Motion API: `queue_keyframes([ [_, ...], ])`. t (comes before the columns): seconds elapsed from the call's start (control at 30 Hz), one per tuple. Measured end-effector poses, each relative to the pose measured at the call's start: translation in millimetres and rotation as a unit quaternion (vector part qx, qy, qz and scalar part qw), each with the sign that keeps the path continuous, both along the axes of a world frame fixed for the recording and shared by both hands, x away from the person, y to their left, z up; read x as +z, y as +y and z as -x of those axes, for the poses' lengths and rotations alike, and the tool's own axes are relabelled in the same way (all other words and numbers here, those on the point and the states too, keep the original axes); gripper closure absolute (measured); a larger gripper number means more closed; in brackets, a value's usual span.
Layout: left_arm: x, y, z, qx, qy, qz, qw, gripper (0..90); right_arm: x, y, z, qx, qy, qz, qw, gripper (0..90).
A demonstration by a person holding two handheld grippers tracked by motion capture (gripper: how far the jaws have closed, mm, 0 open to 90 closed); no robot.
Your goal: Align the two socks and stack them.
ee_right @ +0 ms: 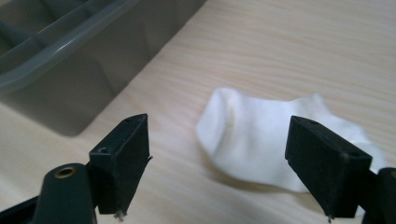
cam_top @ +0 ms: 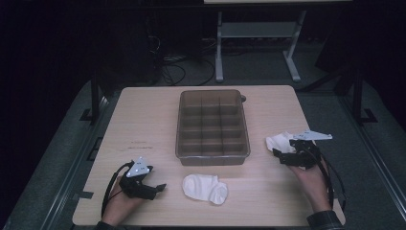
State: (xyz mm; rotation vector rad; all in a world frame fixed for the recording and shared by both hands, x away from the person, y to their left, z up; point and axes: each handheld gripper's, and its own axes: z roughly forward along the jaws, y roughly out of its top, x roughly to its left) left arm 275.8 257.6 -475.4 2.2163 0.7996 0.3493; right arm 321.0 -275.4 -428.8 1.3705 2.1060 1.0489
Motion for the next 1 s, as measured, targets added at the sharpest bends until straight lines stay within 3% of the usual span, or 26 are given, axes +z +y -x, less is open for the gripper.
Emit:
queue_keyframes([
  [0.37,0.2,0.0,0.0,0.000,0.001,-0.001,1.0000,13.6,-0.9,-22.3,-19.0,-0.032,-0.001,-0.008,0.9994,28.0],
  [0.57,0.2,-0.1,0.0,0.001,0.001,-0.001,1.0000,13.6,-7.5,-26.2,-29.7,-0.040,0.007,-0.008,0.9991,38.5],
  [1.0,0.3,-0.2,0.0,0.002,0.001,-0.001,1.0000,13.6,-32.2,-27.6,-41.9,-0.060,0.046,0.008,0.9971,40.2],
])
